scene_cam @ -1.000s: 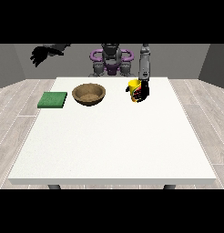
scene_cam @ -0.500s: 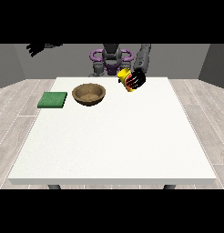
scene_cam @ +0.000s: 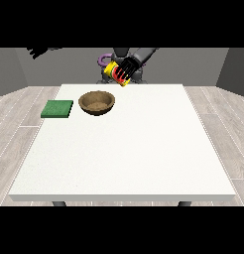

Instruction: Pick the cup and pour the ball into the bowl, then pick the bowl and place it on the pad

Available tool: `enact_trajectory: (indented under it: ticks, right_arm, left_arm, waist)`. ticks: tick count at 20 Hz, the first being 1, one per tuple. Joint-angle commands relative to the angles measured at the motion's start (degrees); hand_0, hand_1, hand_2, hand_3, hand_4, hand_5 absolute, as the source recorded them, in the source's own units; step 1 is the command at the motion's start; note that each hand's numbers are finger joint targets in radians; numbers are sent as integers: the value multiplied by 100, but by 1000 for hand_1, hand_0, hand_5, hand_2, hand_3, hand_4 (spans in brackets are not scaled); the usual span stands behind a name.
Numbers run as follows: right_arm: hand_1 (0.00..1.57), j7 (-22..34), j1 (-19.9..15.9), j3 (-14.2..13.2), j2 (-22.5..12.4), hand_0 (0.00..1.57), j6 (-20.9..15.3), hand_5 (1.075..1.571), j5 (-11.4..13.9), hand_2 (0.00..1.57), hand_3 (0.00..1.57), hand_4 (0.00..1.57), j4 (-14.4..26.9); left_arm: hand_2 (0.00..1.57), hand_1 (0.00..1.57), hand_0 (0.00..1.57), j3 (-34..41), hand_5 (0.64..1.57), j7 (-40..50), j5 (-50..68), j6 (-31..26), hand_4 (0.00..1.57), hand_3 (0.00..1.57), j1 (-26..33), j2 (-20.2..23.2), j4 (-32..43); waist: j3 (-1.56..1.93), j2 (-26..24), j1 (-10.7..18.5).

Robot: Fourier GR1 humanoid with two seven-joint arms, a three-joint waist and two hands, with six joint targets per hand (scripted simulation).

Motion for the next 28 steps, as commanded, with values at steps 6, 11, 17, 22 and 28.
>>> enact_trajectory:
  ticks: [6,11,17,22,28]
  right_arm:
    - [0,-36,-35,-95,-53,0,36,1570,-42,0,109,431,349]
    - [0,-265,325,-117,-57,0,137,1570,68,0,262,445,539]
    - [0,-392,210,-232,-88,0,181,1570,-62,0,350,434,618]
    - [0,-497,170,-291,-52,0,83,1570,-103,0,417,441,552]
    - [0,-429,-228,-43,128,0,5,1570,-93,0,266,461,395]
  left_arm:
    - [1571,1208,1208,-1391,1570,1746,-1893,-541,1064,1571,-564,-43,737]
    - [1571,0,0,-1832,1559,2235,-2523,-1058,899,1421,-619,-40,683]
    - [1571,246,246,-1795,1534,2610,-3203,-1450,661,1453,-1028,-10,587]
    - [1449,534,534,-1663,1540,2164,-3408,-1596,503,1571,-914,190,419]
    - [1153,0,0,-1923,1571,2428,-3861,-2327,861,1548,-1398,-40,447]
  waist:
    - [-7,-264,97]
    - [-9,-485,294]
    - [-12,-204,448]
    - [-14,77,458]
    - [-14,402,149]
